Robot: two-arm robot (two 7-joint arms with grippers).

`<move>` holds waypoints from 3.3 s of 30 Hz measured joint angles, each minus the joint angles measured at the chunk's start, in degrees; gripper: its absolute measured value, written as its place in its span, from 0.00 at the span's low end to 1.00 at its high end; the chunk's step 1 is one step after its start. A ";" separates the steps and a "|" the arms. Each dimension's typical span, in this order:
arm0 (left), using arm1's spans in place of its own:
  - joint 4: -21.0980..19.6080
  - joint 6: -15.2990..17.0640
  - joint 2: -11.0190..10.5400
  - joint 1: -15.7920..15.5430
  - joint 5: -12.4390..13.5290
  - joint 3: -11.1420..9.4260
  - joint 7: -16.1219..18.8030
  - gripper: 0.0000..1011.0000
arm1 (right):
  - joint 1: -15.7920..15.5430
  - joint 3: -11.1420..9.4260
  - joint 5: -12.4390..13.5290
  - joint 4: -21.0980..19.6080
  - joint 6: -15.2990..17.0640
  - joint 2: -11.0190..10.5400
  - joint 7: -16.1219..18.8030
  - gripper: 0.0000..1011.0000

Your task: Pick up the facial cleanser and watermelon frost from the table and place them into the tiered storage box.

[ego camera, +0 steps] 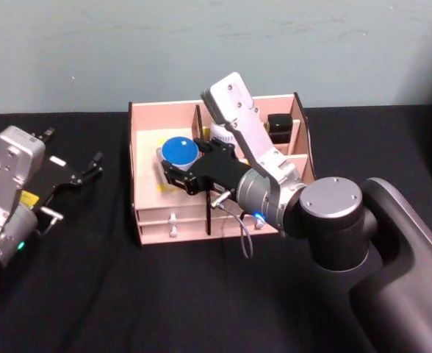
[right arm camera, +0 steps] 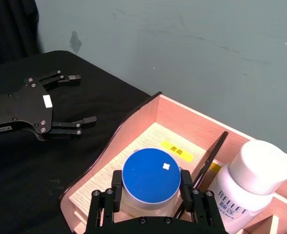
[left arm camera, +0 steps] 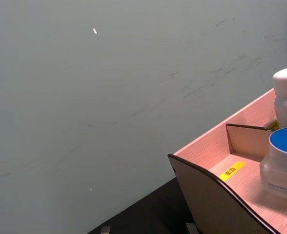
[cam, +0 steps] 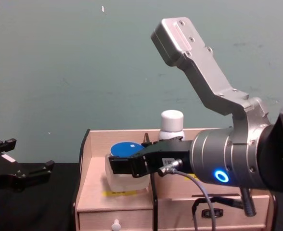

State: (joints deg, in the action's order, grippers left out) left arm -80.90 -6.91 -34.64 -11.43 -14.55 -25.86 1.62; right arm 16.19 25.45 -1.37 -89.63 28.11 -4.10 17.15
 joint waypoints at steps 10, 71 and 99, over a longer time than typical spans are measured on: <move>0.00 0.00 0.00 0.00 0.00 0.00 0.00 0.99 | -0.04 -0.01 0.02 -0.08 -0.02 -0.01 0.05 0.83; 0.00 0.00 0.00 0.00 0.00 0.00 0.00 0.99 | -13.42 -22.86 -0.26 -8.79 -10.73 -6.90 -9.31 0.99; 0.00 0.00 0.00 0.00 0.00 0.00 0.00 0.99 | -13.32 -22.71 -0.59 -8.36 -10.33 -6.85 -9.31 0.99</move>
State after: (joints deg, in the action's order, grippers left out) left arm -80.90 -6.91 -34.65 -11.43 -14.55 -25.86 1.62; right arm 2.87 2.75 -1.96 -98.00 17.78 -10.96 7.85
